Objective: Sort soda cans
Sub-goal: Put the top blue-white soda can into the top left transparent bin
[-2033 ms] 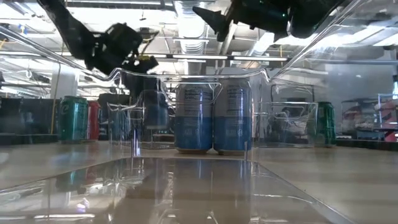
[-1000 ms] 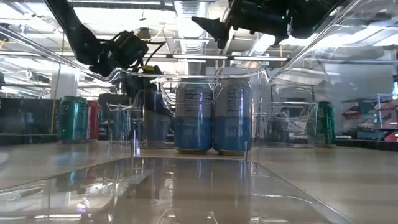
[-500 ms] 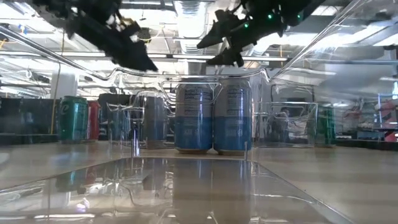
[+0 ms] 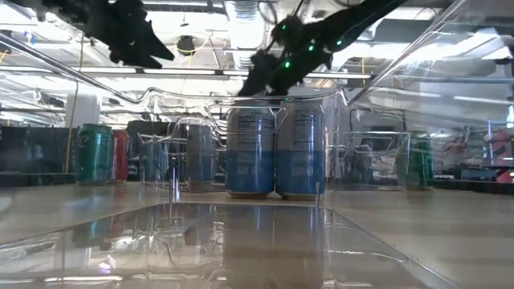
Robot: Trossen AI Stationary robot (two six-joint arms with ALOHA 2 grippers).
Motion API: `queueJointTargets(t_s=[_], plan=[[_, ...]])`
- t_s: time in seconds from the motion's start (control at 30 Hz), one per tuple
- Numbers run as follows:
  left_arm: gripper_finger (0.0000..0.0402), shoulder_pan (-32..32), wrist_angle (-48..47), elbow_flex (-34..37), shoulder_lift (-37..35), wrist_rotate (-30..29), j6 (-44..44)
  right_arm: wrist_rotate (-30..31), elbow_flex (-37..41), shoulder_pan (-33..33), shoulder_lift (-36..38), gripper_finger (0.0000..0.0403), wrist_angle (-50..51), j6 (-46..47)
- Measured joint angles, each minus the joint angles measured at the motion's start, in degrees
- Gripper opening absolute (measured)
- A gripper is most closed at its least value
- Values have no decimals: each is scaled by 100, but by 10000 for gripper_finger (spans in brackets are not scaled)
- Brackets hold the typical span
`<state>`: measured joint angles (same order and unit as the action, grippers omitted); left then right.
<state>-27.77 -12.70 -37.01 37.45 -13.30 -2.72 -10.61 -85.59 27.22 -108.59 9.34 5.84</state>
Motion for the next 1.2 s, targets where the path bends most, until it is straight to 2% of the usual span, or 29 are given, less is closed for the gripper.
queueJointTargets(t_s=[0.17,0.3,0.5,1.2], plan=[[382,55,-321,0,-3,4,-33,61,-423,87,-479,397,526,-310],[382,70,-295,33,13,2,-121,155,-667,134,-687,393,764,-480],[382,70,-198,161,9,2,-229,196,-686,147,-707,393,991,-573],[382,70,127,177,15,2,-262,939,-686,16,-707,394,1403,-393]])
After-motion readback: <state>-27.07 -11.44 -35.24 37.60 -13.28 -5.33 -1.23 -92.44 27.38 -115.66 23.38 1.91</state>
